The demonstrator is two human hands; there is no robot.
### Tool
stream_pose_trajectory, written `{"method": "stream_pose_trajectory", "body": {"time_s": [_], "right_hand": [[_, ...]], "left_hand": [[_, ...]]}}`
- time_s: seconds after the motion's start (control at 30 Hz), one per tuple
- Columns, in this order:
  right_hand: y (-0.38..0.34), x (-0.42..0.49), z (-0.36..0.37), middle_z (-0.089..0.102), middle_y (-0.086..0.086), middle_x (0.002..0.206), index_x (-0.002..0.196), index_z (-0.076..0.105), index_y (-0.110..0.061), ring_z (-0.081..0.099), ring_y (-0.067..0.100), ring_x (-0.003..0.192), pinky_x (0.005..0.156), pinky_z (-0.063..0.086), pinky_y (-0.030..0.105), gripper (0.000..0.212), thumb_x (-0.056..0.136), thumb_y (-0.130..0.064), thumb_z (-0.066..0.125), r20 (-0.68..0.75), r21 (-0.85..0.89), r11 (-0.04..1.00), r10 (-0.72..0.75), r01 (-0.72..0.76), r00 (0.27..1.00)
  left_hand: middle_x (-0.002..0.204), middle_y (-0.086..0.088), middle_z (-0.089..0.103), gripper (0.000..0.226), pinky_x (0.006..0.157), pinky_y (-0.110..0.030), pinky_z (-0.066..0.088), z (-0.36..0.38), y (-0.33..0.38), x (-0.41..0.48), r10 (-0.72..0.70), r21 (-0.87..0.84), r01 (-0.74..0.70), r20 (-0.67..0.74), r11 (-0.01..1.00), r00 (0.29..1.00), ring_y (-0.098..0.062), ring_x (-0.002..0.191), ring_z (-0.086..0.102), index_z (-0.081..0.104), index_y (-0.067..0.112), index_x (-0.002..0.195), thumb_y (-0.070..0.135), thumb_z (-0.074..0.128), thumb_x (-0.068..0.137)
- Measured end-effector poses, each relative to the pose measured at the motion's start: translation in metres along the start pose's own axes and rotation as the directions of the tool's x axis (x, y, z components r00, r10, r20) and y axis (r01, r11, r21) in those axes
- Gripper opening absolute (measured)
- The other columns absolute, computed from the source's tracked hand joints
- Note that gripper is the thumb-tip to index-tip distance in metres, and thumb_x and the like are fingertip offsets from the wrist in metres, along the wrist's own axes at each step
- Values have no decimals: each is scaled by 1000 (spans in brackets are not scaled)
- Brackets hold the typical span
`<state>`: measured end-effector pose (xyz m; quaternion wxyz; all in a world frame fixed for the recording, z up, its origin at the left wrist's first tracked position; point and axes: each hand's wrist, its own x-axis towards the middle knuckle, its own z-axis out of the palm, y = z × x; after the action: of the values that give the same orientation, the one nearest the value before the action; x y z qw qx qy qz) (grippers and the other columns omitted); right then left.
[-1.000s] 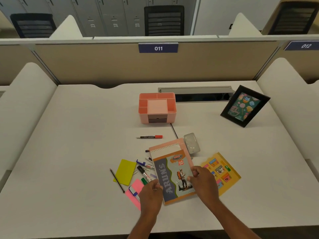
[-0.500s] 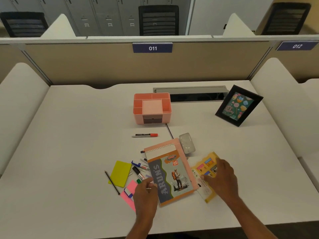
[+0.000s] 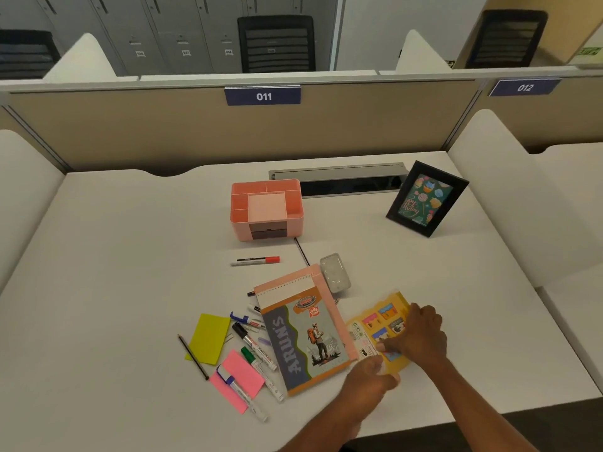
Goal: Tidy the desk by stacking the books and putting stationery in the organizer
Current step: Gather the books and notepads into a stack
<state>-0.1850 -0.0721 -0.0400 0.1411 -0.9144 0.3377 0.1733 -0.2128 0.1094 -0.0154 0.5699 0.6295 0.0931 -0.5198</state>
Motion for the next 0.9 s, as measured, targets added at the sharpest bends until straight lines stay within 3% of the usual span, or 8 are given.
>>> {"method": "stream_pose_trajectory", "body": {"time_s": [0.1,0.2,0.27,0.37,0.47,0.6,0.77,0.9], "right_hand": [[13,0,-5,45,5,118,117,44,-20,46,29,120,85,51,42,102,40,-63,96,-25,72,996,48,-46,999],[28,1,-10,50,3,114,115,46,-22,52,29,114,84,52,42,86,51,-49,97,-31,152,986,78,-72,996],[39,2,-13,58,1,107,109,48,-25,60,27,101,84,54,44,69,60,-42,94,-25,206,975,89,-82,996],[54,0,-17,66,-5,91,96,50,-28,65,21,84,78,55,44,47,70,-33,90,-14,282,955,101,-93,995],[65,-3,-24,70,-2,89,97,55,-28,66,24,85,81,54,44,29,83,-17,78,-59,410,905,148,-111,987],[67,-5,-32,69,4,94,119,58,-19,65,22,90,83,52,40,41,86,-21,82,10,452,884,132,-122,991],[64,-15,-13,64,12,130,140,56,-13,64,27,113,89,52,37,66,85,-40,83,143,304,939,121,-160,982],[53,-30,0,58,6,121,140,56,-16,63,23,104,87,53,37,59,90,-43,75,90,228,964,117,-135,989]], "left_hand": [[129,17,54,48,113,-34,44,8,4,4,-13,10,13,10,1000,1000,-8,121,54,55,33,138,29,71,93],[123,24,60,26,112,-35,44,9,6,9,-34,10,34,23,999,999,-4,119,56,64,37,115,24,67,93],[119,27,61,28,108,-32,43,11,10,10,-38,-5,38,42,999,998,2,115,56,62,40,112,16,63,97],[132,19,56,47,99,-26,43,12,14,11,-37,2,37,52,999,998,0,120,55,53,31,140,10,60,99],[146,12,50,61,112,-31,41,10,12,11,-16,54,14,38,998,999,-9,134,48,41,23,156,14,61,99],[157,11,47,68,120,-32,37,12,3,8,29,182,-31,11,983,1000,-11,141,46,40,24,159,21,62,95],[154,10,48,53,118,-23,32,14,-10,3,213,381,-172,-68,909,975,-12,145,42,48,26,153,27,58,101],[152,15,44,45,119,-25,29,14,-19,-2,263,436,-205,-77,876,962,-12,148,38,52,39,145,29,56,101]]}}
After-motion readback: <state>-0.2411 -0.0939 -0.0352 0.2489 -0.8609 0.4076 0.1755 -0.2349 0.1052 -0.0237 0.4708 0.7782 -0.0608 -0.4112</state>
